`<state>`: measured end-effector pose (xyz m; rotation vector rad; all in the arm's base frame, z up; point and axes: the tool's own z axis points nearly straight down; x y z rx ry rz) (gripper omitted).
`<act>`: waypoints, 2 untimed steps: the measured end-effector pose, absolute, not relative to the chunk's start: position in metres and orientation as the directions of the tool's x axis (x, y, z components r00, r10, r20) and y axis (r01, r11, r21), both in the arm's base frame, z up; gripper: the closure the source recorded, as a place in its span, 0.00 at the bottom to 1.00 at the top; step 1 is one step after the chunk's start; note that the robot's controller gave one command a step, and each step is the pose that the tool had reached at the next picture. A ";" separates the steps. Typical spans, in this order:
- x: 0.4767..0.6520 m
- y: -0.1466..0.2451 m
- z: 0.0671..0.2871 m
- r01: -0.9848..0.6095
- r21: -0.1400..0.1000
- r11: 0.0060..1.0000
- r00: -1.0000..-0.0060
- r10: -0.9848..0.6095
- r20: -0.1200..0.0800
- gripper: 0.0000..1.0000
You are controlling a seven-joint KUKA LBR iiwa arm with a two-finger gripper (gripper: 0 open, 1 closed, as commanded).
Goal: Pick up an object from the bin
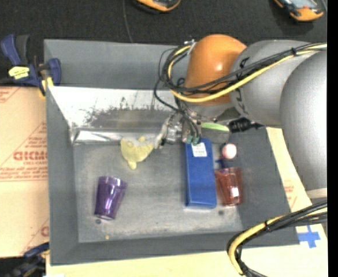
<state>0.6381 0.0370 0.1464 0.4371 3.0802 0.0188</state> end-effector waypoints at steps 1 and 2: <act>0.619 0.039 0.166 0.294 0.016 0.956 -0.955 0.294 -0.023 1.00; 0.622 0.066 0.157 0.453 0.022 0.891 -0.891 0.453 -0.027 1.00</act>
Offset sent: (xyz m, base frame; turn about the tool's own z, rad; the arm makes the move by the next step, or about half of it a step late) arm -0.0151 0.0380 0.0065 0.2032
